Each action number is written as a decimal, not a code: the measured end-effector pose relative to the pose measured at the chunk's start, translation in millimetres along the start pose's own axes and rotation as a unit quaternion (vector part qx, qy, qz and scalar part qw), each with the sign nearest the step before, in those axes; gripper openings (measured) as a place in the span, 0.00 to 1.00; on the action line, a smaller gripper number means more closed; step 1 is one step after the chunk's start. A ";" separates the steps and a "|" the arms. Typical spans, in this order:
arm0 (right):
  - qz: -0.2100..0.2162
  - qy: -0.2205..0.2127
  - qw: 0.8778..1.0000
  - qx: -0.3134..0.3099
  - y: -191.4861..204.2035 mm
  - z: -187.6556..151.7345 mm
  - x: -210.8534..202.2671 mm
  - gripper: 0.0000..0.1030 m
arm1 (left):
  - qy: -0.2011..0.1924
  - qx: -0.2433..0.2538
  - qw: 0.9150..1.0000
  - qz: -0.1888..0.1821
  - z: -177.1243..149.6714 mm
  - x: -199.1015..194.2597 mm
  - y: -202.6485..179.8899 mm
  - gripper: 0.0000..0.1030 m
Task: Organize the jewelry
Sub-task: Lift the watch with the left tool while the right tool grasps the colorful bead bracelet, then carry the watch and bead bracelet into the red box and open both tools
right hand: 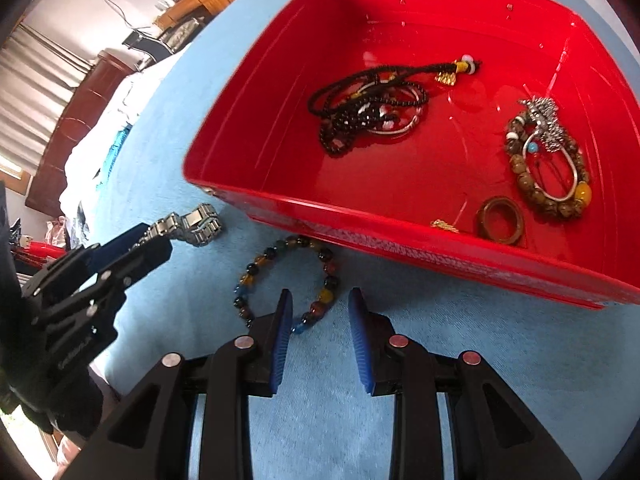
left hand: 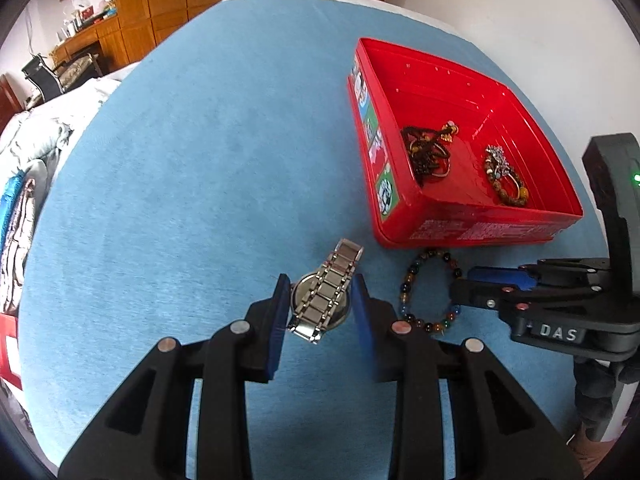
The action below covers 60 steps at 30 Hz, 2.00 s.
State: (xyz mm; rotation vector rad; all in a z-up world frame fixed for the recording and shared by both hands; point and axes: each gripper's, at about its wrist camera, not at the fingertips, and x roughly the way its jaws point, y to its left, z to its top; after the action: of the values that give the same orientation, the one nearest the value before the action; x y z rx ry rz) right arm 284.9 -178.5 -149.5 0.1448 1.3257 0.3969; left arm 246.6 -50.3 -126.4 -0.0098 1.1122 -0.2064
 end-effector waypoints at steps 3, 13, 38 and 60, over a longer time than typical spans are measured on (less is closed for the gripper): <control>-0.003 -0.002 1.000 0.005 1.4 1.8 1.9 0.24 | 0.001 0.002 1.000 -0.003 0.0 0.0 1.4 0.29; 0.001 -0.011 1.000 0.019 -6.2 -0.4 -4.7 0.07 | 0.000 -0.001 1.000 -0.012 -0.1 -3.9 0.2 0.29; -0.037 -0.094 0.995 -0.011 -9.9 -49.5 -120.3 0.07 | -0.051 0.030 0.997 -0.038 -2.4 -70.3 -39.3 0.29; -0.078 -0.150 0.986 -0.002 -31.1 28.8 -175.7 0.07 | -0.060 0.037 0.997 -0.043 94.0 -48.2 -99.1 0.29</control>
State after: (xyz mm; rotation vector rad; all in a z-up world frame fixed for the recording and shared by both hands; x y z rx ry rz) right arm 285.8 -267.4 7.8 0.0925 1.0317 0.2345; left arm 293.9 -148.3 -30.8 -0.0030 0.9847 -0.3195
